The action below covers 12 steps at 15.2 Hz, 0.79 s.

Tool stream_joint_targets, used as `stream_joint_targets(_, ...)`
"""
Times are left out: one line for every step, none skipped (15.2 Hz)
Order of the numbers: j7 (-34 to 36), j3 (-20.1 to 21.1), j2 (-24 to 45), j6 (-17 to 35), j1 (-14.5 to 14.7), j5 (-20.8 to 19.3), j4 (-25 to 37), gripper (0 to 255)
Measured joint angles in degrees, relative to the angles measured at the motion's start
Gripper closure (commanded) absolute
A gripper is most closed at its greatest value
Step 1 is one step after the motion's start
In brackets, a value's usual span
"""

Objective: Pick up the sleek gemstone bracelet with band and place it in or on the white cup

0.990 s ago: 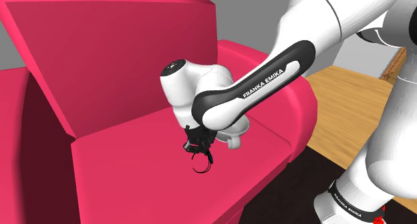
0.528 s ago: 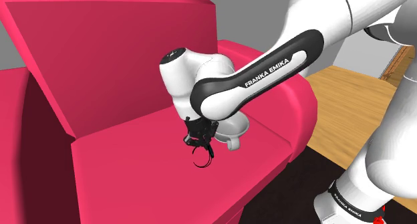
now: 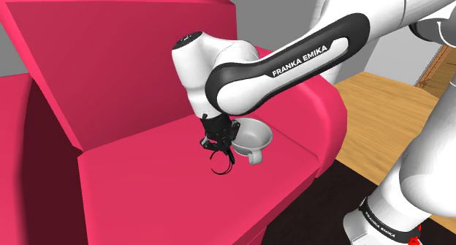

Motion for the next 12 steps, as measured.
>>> stream_joint_targets(-0.3, 0.0, -0.4, -0.7, 0.0, 0.3, 0.4, 255)
stream_joint_targets(-0.5, 0.1, -0.8, -1.4, -0.1, 0.6, 0.8, 255)
stream_joint_targets(-0.8, 0.0, -1.0, -2.2, -0.2, 0.7, 1.4, 255)
stream_joint_targets(-1.0, 0.1, -1.4, -2.7, -0.2, 1.0, 1.7, 255)
stream_joint_targets(-1.2, 0.1, -1.7, -3.4, -0.2, 1.2, 2.2, 255)
stream_joint_targets(-1.4, 0.1, -1.9, -4.2, -0.2, 1.3, 2.9, 255)
stream_joint_targets(-1.6, 0.2, -2.2, -4.9, -0.2, 1.6, 3.3, 255)
stream_joint_targets(-1.8, 0.1, -2.4, -5.7, -0.2, 1.7, 4.0, 255)
stream_joint_targets(-2.0, 0.2, -2.8, -6.4, -0.2, 1.9, 4.4, 255)
stream_joint_targets(-2.4, 0.1, -3.2, -7.1, -0.3, 2.2, 4.8, 255)
stream_joint_targets(-2.6, 0.1, -3.5, -7.7, -0.4, 2.3, 5.2, 255)
stream_joint_targets(-2.7, 0.1, -3.6, -8.4, -0.4, 2.4, 5.9, 255)
